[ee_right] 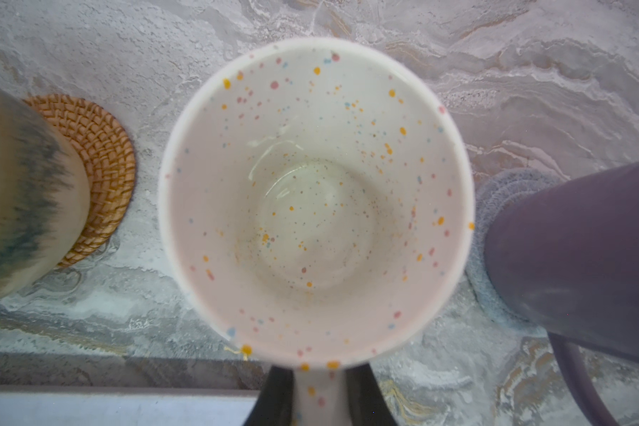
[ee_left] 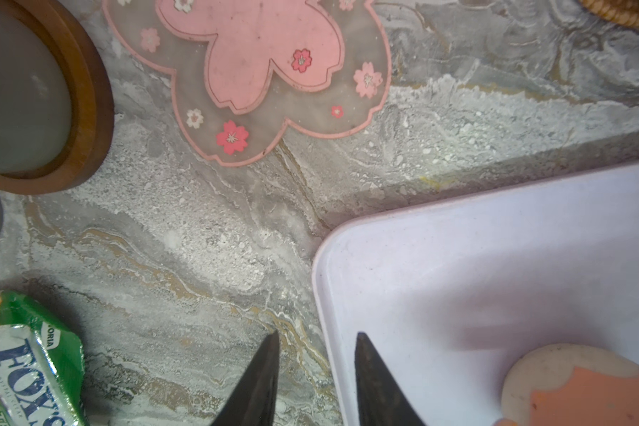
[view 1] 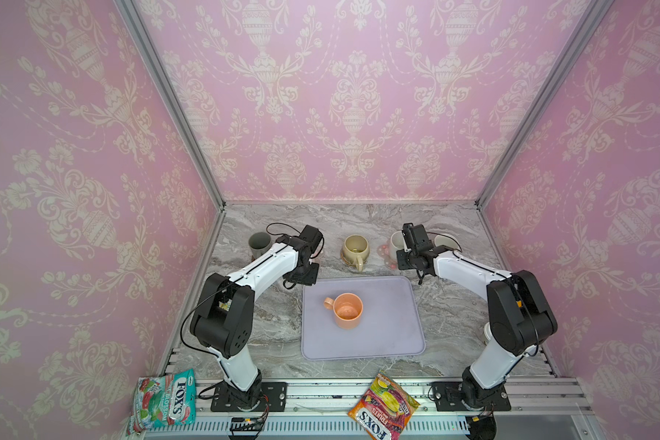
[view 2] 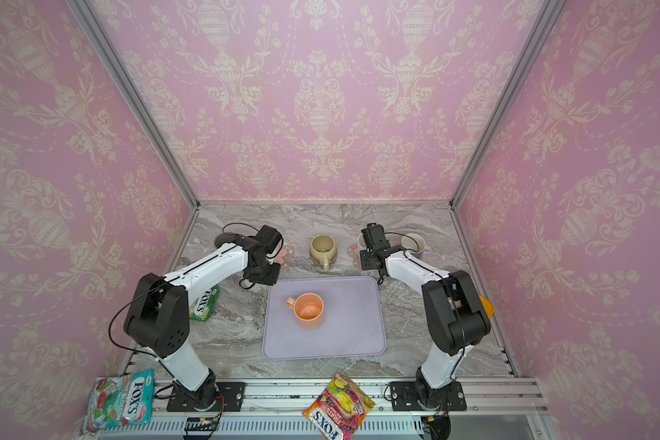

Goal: Place cups on coasters
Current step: Place the cup on the coaster.

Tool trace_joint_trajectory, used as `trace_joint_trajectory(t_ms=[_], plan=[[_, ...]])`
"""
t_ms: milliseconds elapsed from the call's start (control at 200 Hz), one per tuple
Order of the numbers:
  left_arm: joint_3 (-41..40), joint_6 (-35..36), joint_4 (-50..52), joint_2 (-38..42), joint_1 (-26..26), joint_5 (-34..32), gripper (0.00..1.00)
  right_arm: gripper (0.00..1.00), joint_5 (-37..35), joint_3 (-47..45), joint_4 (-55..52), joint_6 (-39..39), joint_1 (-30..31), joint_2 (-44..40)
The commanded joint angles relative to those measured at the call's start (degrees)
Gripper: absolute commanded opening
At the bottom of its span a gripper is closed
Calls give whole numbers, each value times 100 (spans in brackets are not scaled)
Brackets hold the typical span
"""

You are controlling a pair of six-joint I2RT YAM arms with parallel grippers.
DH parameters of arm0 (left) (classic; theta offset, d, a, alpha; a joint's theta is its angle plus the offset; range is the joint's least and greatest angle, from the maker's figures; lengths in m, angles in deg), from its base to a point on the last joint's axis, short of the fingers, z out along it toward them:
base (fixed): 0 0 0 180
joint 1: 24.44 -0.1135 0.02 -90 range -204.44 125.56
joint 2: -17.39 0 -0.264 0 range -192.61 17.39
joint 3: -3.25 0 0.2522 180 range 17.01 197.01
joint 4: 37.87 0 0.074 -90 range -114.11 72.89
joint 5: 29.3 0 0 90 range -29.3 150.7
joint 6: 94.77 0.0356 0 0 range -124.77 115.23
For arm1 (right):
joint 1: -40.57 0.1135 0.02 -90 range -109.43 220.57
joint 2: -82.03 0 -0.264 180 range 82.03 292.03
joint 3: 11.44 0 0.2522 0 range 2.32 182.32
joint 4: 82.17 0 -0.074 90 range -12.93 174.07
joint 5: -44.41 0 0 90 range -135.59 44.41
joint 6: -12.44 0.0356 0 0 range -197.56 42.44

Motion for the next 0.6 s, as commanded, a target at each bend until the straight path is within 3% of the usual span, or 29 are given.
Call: trace_joint_trajectory(t_ms=[0, 595], plan=[[-116, 16, 77, 209, -48, 42, 37, 0, -171, -146, 511, 47, -33, -233], [-46, -23, 98, 136, -45, 61, 37, 0, -197, -178, 1173, -47, -46, -354]])
